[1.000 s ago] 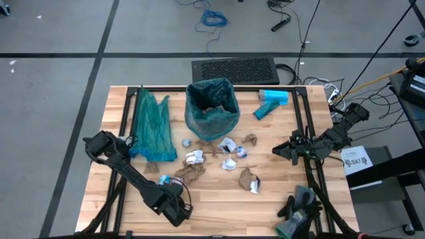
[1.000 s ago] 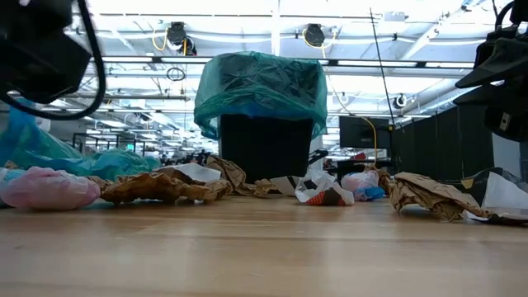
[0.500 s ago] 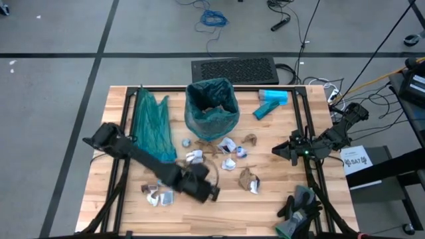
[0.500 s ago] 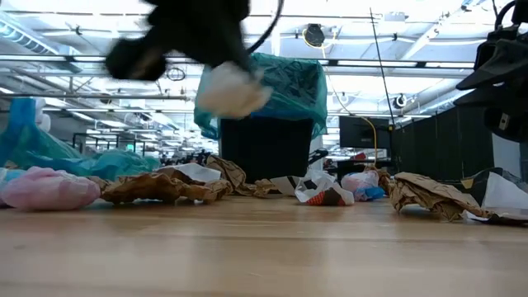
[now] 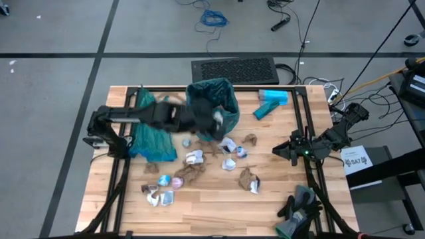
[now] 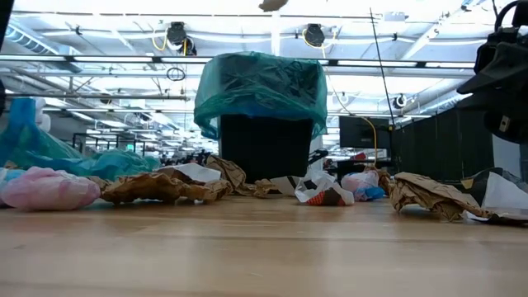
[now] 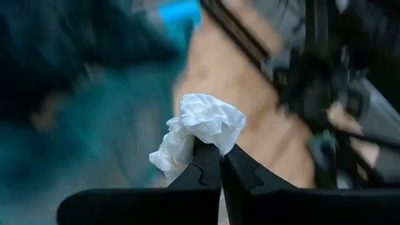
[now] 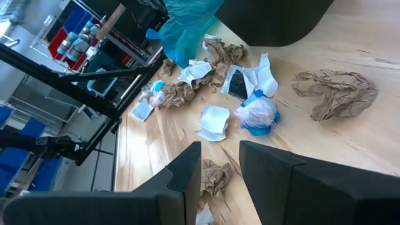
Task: Place trash/remove bag and relplace
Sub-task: Put the white napkin into the blue trash bag inside the black trash bin, then put the white paper into the blue trash bag inside the black trash bin
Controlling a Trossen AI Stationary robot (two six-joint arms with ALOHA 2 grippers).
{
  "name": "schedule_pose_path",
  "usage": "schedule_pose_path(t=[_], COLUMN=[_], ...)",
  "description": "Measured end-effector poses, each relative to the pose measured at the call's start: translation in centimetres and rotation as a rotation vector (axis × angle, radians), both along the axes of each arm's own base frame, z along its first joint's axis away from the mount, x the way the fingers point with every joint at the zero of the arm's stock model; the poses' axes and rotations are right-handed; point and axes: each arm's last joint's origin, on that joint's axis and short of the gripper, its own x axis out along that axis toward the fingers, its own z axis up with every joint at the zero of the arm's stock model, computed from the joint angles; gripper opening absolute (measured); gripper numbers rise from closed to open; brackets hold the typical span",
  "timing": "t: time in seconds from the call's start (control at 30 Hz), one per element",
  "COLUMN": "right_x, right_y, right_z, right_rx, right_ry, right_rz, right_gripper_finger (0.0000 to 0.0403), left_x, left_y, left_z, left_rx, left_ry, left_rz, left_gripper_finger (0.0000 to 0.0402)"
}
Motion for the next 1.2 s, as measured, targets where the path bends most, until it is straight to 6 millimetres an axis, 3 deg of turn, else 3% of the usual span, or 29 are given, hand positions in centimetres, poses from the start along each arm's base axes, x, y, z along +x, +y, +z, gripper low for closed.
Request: schedule_pose_path(t=[0.13,0.3,0.57,0.73,0.9,1.2], right_x=[0.0,0.0,0.0,0.0,-0.1,0.6], right_y=[0.0,0.0,0.1,0.2,0.4,1.1], right_z=[0.0,0.0,-0.1,-0.1,-0.2,0.9], right_rx=[-0.002,-0.002,0.008,0.017,-0.054,-0.111], right_ry=[0.003,0.004,0.014,0.029,0.052,-0.051], right_rz=[0.002,0.002,0.031,0.067,0.18,0.264], right_gripper_finger=[0.01,0.01,0.01,0.01,0.01,0.01], left_x=[-0.2,-0.5,-1.3,-1.6,-1.8,-0.8], left_y=[3.7,6.8,10.2,10.9,8.6,-1.9], left_z=[1.3,1.4,1.2,1.1,0.2,-2.1], left_rx=[0.044,0.047,0.03,0.021,-0.032,0.039], left_ry=[-0.007,-0.013,0.005,0.029,0.149,0.24], left_rz=[0.005,0.063,0.112,0.122,-0.035,-0.319], left_gripper_finger=[0.0006,0.0045,0.0111,0.0143,0.0147,0.0148])
